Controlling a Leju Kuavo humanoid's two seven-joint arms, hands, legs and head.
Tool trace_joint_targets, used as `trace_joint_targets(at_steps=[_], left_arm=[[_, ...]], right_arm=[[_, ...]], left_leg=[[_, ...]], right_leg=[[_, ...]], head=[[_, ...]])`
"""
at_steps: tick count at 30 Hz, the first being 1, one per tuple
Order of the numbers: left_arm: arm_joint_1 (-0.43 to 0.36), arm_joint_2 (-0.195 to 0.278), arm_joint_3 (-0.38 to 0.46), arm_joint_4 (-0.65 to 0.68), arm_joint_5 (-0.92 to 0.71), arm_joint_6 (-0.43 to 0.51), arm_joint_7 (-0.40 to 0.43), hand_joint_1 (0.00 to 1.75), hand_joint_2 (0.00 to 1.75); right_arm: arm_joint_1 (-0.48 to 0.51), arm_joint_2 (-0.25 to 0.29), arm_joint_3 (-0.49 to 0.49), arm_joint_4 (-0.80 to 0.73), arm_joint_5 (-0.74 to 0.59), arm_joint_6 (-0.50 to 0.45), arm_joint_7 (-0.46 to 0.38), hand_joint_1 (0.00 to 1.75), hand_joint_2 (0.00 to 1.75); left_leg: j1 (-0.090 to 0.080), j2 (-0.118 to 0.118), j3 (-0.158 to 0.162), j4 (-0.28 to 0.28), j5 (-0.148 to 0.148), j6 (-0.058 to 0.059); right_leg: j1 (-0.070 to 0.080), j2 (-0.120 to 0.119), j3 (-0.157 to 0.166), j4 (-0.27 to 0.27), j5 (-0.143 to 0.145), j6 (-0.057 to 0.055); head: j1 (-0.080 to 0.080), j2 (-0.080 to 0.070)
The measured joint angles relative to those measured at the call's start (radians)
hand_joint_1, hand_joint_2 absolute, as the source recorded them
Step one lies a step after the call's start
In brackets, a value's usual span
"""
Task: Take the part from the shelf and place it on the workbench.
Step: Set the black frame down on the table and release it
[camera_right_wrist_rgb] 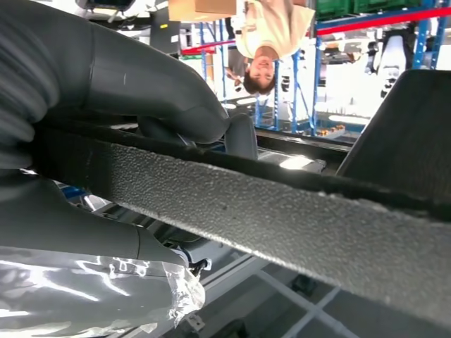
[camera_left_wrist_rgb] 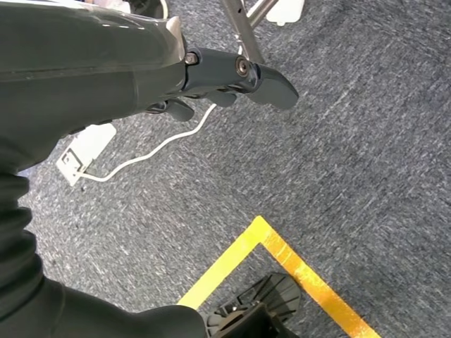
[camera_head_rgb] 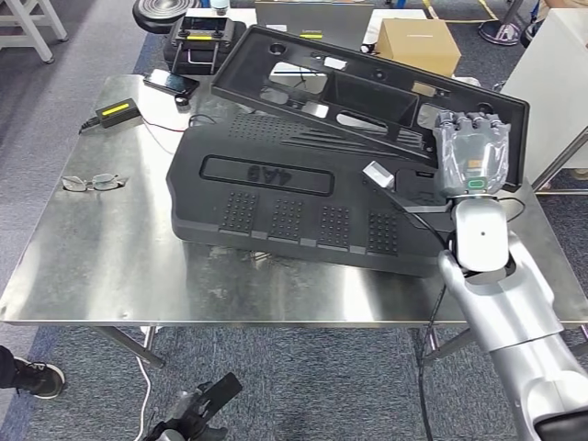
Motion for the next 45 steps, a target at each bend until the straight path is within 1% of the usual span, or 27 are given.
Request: trace_joint_targets(at_steps=[6, 10, 13, 18, 22, 25, 28, 35, 41, 45], left_arm=[[0.000, 0.000, -0.008, 0.000, 0.002, -0.010, 0.000, 0.00, 1.75], [0.001, 0.000, -0.012, 0.000, 0.003, -0.003, 0.011, 0.00, 0.00], [0.003, 0.000, -0.018, 0.000, 0.001, 0.005, 0.033, 0.00, 0.00], [0.004, 0.000, -0.024, 0.000, 0.000, 0.011, 0.037, 0.00, 0.00], [0.003, -0.001, -0.030, 0.000, -0.002, 0.011, 0.043, 0.00, 0.00], [0.002, -0.004, -0.039, 0.000, -0.004, 0.008, 0.053, 0.00, 0.00], [-0.001, -0.007, -0.045, 0.000, -0.010, 0.003, 0.056, 0.00, 0.00], [-0.006, -0.012, -0.063, 0.000, -0.015, -0.008, 0.058, 0.00, 0.00], [-0.008, -0.012, -0.068, 0.000, -0.015, -0.009, 0.064, 0.00, 0.00], [-0.008, -0.012, -0.070, 0.000, -0.014, -0.009, 0.069, 0.00, 0.00]], right_arm=[[-0.001, -0.001, -0.013, 0.026, 0.000, 0.000, 0.006, 1.75, 1.75], [0.002, -0.002, -0.030, 0.054, 0.005, -0.003, 0.033, 1.75, 1.75], [0.010, -0.002, -0.039, 0.072, 0.006, -0.004, 0.057, 1.75, 1.75], [0.023, -0.002, -0.041, 0.093, 0.007, -0.005, 0.082, 1.75, 1.75], [0.025, 0.012, -0.037, 0.115, 0.007, 0.002, 0.140, 1.75, 1.75], [0.025, 0.040, -0.025, 0.136, 0.007, 0.010, 0.191, 1.75, 1.75], [0.025, 0.077, -0.001, 0.164, 0.007, 0.015, 0.217, 1.75, 1.75], [0.024, 0.160, 0.032, 0.249, 0.008, 0.019, 0.232, 1.75, 1.75], [0.022, 0.201, 0.038, 0.304, 0.008, 0.017, 0.233, 1.75, 1.75], [0.023, 0.229, 0.040, 0.343, 0.008, 0.022, 0.256, 1.75, 1.75]], left_leg=[[0.000, 0.000, 0.000, 0.000, 0.000, 0.000], [0.000, 0.000, 0.000, 0.000, 0.000, 0.000], [0.000, 0.000, 0.000, 0.000, 0.000, 0.000], [0.000, 0.000, 0.000, 0.000, 0.000, 0.000], [0.000, 0.000, 0.000, 0.000, 0.000, 0.000], [0.000, 0.000, 0.000, 0.000, 0.000, 0.000], [0.001, 0.000, 0.000, 0.000, 0.000, 0.000], [0.001, 0.000, 0.000, 0.000, 0.000, 0.000], [0.001, 0.000, 0.000, 0.000, 0.000, 0.000], [0.001, 0.000, 0.000, 0.000, 0.000, 0.000]], right_leg=[[0.000, 0.000, 0.000, 0.000, 0.000, 0.000], [0.000, 0.000, 0.000, 0.000, 0.000, 0.000], [0.000, 0.000, 0.000, 0.000, 0.000, 0.000], [0.000, 0.000, 0.000, 0.000, 0.000, 0.000], [0.000, 0.000, 0.000, 0.000, 0.000, 0.000], [0.000, 0.001, 0.000, 0.001, 0.000, 0.000], [0.000, 0.001, -0.001, 0.001, 0.000, 0.000], [0.001, 0.000, -0.001, 0.001, 0.000, 0.000], [0.001, 0.001, 0.000, 0.001, 0.000, 0.000], [0.001, 0.000, -0.001, 0.001, 0.000, 0.000]], head=[[0.000, 0.000], [0.000, 0.000], [0.000, 0.000], [0.000, 0.000], [0.000, 0.000], [0.000, 0.000], [0.000, 0.000], [0.000, 0.000], [0.000, 0.000], [0.000, 0.000]])
